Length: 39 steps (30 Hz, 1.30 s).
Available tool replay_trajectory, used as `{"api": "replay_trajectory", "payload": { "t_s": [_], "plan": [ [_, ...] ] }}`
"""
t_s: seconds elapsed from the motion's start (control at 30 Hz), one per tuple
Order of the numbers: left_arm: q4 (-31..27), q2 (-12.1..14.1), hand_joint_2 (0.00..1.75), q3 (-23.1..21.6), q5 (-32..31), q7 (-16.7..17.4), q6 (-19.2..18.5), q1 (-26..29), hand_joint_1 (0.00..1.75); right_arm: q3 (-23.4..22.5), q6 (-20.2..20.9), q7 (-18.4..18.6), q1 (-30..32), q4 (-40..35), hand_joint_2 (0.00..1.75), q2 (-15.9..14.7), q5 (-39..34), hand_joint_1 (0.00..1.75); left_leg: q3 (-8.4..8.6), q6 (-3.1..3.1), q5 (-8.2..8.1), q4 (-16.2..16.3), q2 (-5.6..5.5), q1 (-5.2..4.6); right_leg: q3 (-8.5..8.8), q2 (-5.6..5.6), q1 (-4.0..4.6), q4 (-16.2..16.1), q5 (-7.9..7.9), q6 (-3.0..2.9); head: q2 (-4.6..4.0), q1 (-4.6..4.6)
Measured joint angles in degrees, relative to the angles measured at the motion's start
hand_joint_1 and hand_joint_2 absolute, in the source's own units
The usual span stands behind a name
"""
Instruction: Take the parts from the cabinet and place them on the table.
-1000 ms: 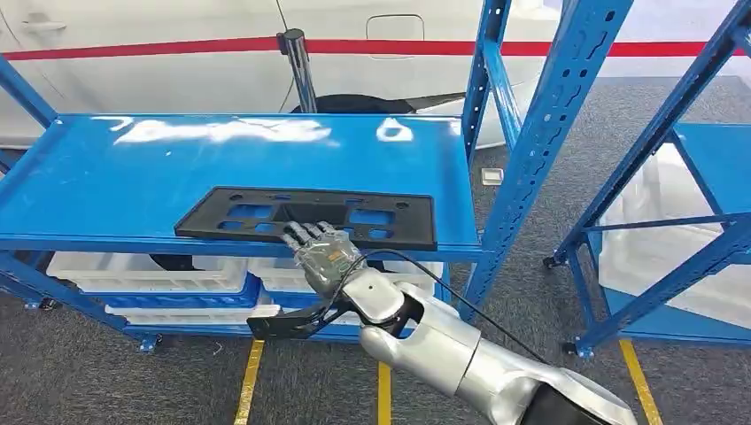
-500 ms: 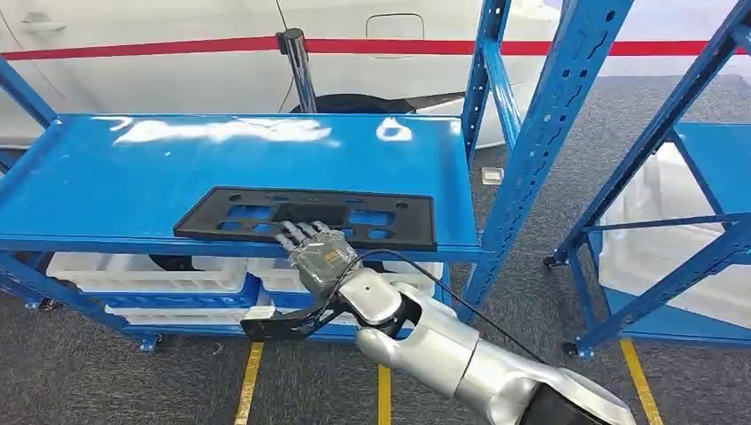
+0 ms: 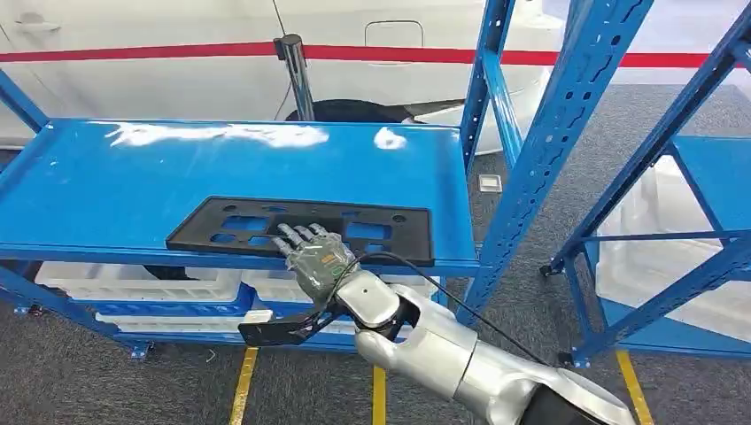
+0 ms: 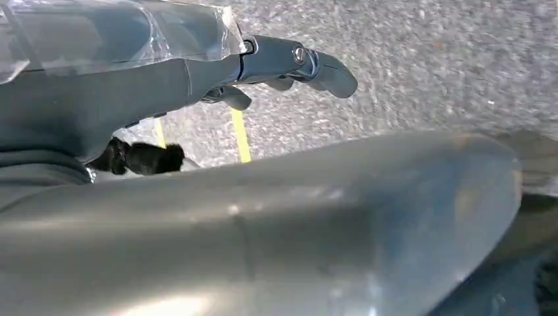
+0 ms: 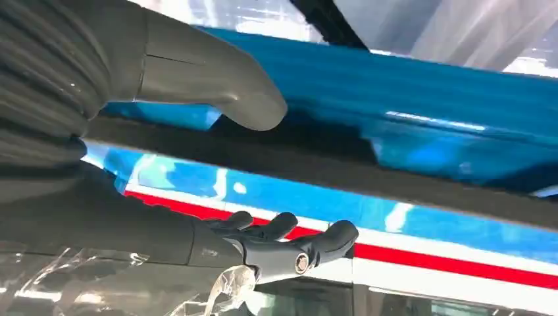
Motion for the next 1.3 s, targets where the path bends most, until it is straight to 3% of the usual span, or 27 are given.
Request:
{"api": "replay_trajectory", "payload": {
  "t_s": [0.03, 0.07, 0.1, 0.13, 0.17, 0.23, 0.27, 0.37, 0.4, 0.43, 0.47, 0.53, 0.57, 0.67, 0.7, 0.73, 0.77, 0.87, 0.9, 0.93, 0.97, 1.03, 1.07, 1.13, 1.2, 1.23, 1.3],
  "plan": [
    [0.0, 0.02, 0.0, 0.0, 0.13, -0.02, 0.0, -0.02, 0.0, 0.0, 0.0, 0.0, 0.01, 0.0, 1.75, 0.0, 0.0, 0.0, 0.3, -0.75, -0.61, 0.31, 0.0, 0.15, 2.09, 0.11, -0.45, -4.99, 2.01, 0.57, 0.0, 0.0],
    [0.02, 0.22, 0.0, 0.0, 0.15, -0.02, 0.02, -0.19, 0.0, 0.04, 0.02, 0.0, -0.06, 0.0, 1.75, -0.07, 0.0, 0.0, 0.39, -1.24, -0.83, 0.55, 0.0, 0.16, 2.13, 0.8, 0.29, -5.27, -0.13, 0.1, -0.02, 0.0],
    [0.02, 0.22, 0.0, 0.0, 0.15, -0.04, 0.0, -0.2, 0.0, 0.07, 0.02, 0.02, -0.2, 0.0, 1.75, -0.13, 0.0, 0.0, 0.16, -1.62, -0.83, 0.54, 0.04, 0.05, 2.17, 0.47, 0.38, -4.79, -1.21, -1.27, 0.0, 0.0],
    [0.02, 0.15, 0.0, 0.0, 0.15, -0.07, -0.02, -0.12, 0.0, 0.07, 0.02, 0.0, -0.05, 0.0, 1.75, -0.09, -0.02, 0.0, 0.41, -2.12, -1.11, 0.55, 0.05, 0.17, 2.1, 0.53, 0.49, -4.72, 0.28, -2.01, 0.0, -0.02],
    [0.04, 0.15, 0.0, 0.0, 0.24, -0.07, -0.02, 0.03, 0.0, 0.11, 0.04, 0.07, 0.0, 0.02, 1.75, -0.09, -0.02, 0.0, 0.89, -2.48, -0.93, 0.63, 0.02, 0.19, 2.26, 0.39, 0.52, -4.78, 0.03, -2.72, -0.02, -0.02],
    [0.02, 0.15, 0.0, 0.0, 0.22, -0.07, -0.02, -0.09, 0.0, 0.11, 0.02, 0.04, -0.2, -0.09, 1.75, 0.15, 0.0, 0.0, 0.51, -2.74, -1.32, 1.7, 0.41, 0.25, 3.36, 0.44, 0.22, -5.0, 0.18, -3.39, 0.0, -0.04],
    [0.04, 0.15, 0.0, 0.0, 0.22, -0.07, -0.02, -0.27, 0.0, 0.11, 0.02, 0.04, -0.33, -0.11, 1.75, 0.2, 0.0, 0.0, -1.02, -2.86, -1.72, 4.59, 0.65, 0.28, 3.7, 0.36, 0.22, -5.0, 0.12, -3.53, 0.0, -0.04],
    [0.02, 0.15, 0.0, 0.0, 0.24, -0.07, -0.07, -0.3, 0.0, 0.17, 0.02, 0.02, -0.46, -0.13, 1.75, 0.28, 0.0, 0.0, -9.66, -3.1, -6.05, 17.48, 0.9, 0.07, 4.26, 0.35, 1.04, -5.0, -0.75, -4.12, 0.0, -0.04],
    [0.02, 0.15, 0.0, 0.0, 0.26, -0.07, -0.07, -0.15, 0.0, 0.24, 0.02, 0.02, -0.39, -0.13, 1.75, 0.24, 0.0, 0.0, -11.41, -2.78, -6.36, 18.91, 0.9, -0.17, 4.59, 0.45, 1.46, -5.0, -1.13, -4.2, 0.0, -0.02],
    [0.02, 0.15, 0.0, 0.0, 0.28, -0.07, -0.07, -0.04, 0.0, 0.26, 0.02, 0.02, -0.34, -0.13, 1.75, 0.22, 0.0, 0.0, -11.68, -2.29, -5.21, 17.64, 0.9, -0.49, 5.05, 0.57, 1.89, -5.0, -1.51, -4.21, 0.0, -0.02],
    [0.02, 0.15, 0.0, -0.02, 0.3, -0.07, -0.07, -0.03, 0.0, 0.26, 0.02, 0.04, -0.33, -0.13, 1.75, 0.22, 0.0, 0.0, -10.87, -1.47, -2.72, 14.01, 0.89, -1.08, 5.69, 0.71, 2.28, -5.02, -1.96, -4.25, 0.0, -0.04],
    [0.04, 0.17, 0.0, 0.0, 0.31, -0.07, -0.07, -0.06, 0.0, 0.26, 0.0, 0.04, -0.41, -0.13, 1.75, 0.26, 0.02, 0.0, -7.32, 1.0, 4.74, 3.33, 0.78, -2.58, 7.23, 0.71, 2.85, -5.17, -3.02, -4.56, 0.0, -0.02],
    [0.11, 0.61, 0.0, 0.0, 0.33, -0.07, -0.04, -0.08, 0.0, 0.26, 0.0, 0.04, -0.41, -0.13, 1.75, 0.02, 0.02, 0.0, -6.88, 1.82, 5.12, 2.09, 0.93, -3.02, 7.65, 0.7, 2.76, -5.33, -3.33, -4.65, -0.02, 0.04],
    [0.07, 0.44, 0.0, -0.02, 0.57, -0.11, -0.04, 0.01, 0.0, 0.26, 0.0, 0.11, -0.48, -0.15, 1.75, 0.07, 0.02, 0.0, -5.96, 2.29, 4.91, 0.85, 0.71, -3.89, 7.56, 0.81, 1.95, -6.0, -3.72, -3.99, -0.02, -0.02],
    [0.07, 0.46, 0.0, -0.02, 0.57, -0.09, -0.02, 0.02, 0.0, 0.26, 0.0, 0.11, -0.54, -0.17, 1.75, 0.15, 0.02, 0.0, -5.5, 2.47, 4.98, 0.33, 0.76, -3.82, 8.0, 0.84, 2.1, -6.61, -3.77, -3.88, 0.0, -0.02],
    [0.09, 0.44, 0.0, -0.02, 0.59, -0.09, -0.04, -0.03, 0.0, 0.24, -0.02, 0.22, -0.49, -0.31, 1.75, 0.33, 0.02, 0.0, -4.21, 2.28, 5.24, -1.43, 1.03, -2.9, 8.61, 0.69, 2.31, -6.57, -4.51, -3.75, 0.0, -0.04],
    [0.09, 0.48, 0.0, 0.0, 0.59, -0.15, 0.07, -0.12, 0.0, 0.26, -0.02, 0.11, -0.55, -0.31, 1.75, 0.15, 0.02, 0.0, -3.24, 2.34, 5.19, -2.18, 0.97, -2.74, 7.91, 0.54, 2.46, -4.61, -5.22, -3.22, 0.0, 0.0],
    [0.07, 0.35, 0.0, 0.0, 0.68, -0.15, -0.09, -0.39, 0.0, 0.35, 0.02, 0.11, -0.49, -0.31, 1.75, -0.04, -0.04, 0.0, -2.49, 2.09, 4.43, -2.29, 1.0, -2.08, -0.15, 0.53, 1.61, 8.25, -9.8, -1.85, 0.0, 0.0],
    [0.07, 0.26, 0.0, 0.0, 0.74, -0.15, -0.11, -0.33, 0.0, 0.5, 0.06, 0.11, -0.34, -0.31, 1.75, -0.24, -0.13, 0.0, -2.32, 1.9, 4.2, -2.27, 0.97, -1.84, -2.32, 0.5, 1.29, 10.84, -9.88, -1.46, 0.0, 0.0],
    [0.07, 0.15, 0.0, 0.0, 0.85, -0.15, -0.09, -0.23, 0.0, 0.61, 0.17, 0.09, -0.14, -0.31, 1.75, -0.41, -0.2, 1.43, -2.15, 1.53, 3.95, -2.16, 0.88, -1.47, -3.03, 0.4, 0.98, 10.36, -8.27, -1.01, 0.0, 0.0],
    [0.07, 0.09, 0.0, 0.0, 0.94, -0.15, -0.09, -0.15, 0.0, 0.66, 0.28, 0.04, -0.06, -0.31, 1.75, -0.42, -0.33, 1.75, -2.02, 1.13, 3.68, -1.89, 0.82, -1.12, -2.37, 0.31, 0.71, 7.32, -5.63, -0.63, 0.0, 0.0],
    [0.07, 0.07, 0.0, 0.0, 1.07, -0.2, -0.07, -0.16, 0.0, 0.7, 0.44, -0.02, -0.08, -0.31, 1.75, -0.42, -0.76, 1.75, -2.07, 0.08, 2.84, -0.63, 0.7, -0.52, 1.7, 0.07, -0.04, -2.93, 0.38, 0.33, 0.0, 0.0],
    [0.07, 0.13, 0.0, 0.0, 1.09, -0.26, -0.04, -0.18, 0.0, 0.7, 0.46, -0.06, -0.09, -0.31, 1.75, -0.46, -0.83, 1.75, -2.3, -0.42, 2.42, 0.0, 0.65, -0.52, 2.39, 0.05, -0.12, -4.75, 0.37, 0.42, 0.0, 0.0],
    [0.07, 0.09, 0.0, 0.0, 1.16, -0.5, -0.02, -0.25, 0.0, 0.7, 0.57, -0.07, -0.12, -0.31, 1.75, -0.37, -1.12, 1.75, -2.62, -1.22, 1.88, 0.65, 0.49, -0.85, 2.25, 0.44, 0.16, -4.71, 0.52, -1.39, -0.02, -0.04],
    [0.07, 0.07, 0.0, 0.0, 1.18, -0.59, -0.02, -0.11, 0.0, 0.72, 0.59, -0.07, -0.16, -0.33, 1.75, -0.37, -1.16, 1.75, -2.44, -1.67, 2.14, 0.37, 0.51, -0.53, 2.16, 0.44, 0.48, -4.72, 0.71, -2.21, -0.02, -0.04],
    [0.07, 0.09, 0.0, 0.0, 1.18, -0.59, 0.0, -0.1, 0.0, 0.7, 0.59, -0.07, -0.22, -0.33, 1.75, -0.28, -1.16, 1.75, -2.72, -1.85, 1.88, 0.75, 0.56, -0.37, 2.23, 0.37, 0.13, -4.87, 0.99, -2.67, 0.0, -0.02],
    [0.07, 0.07, 0.0, 0.0, 1.18, -0.61, 0.0, -0.15, 0.0, 0.7, 0.59, -0.06, -0.39, -0.33, 1.75, -0.15, -1.14, 1.75, -4.81, -2.39, -1.75, 6.04, 0.9, -0.26, 2.29, 0.31, 0.06, -4.86, 1.03, -3.11, 0.0, -0.04]
  ]
}}
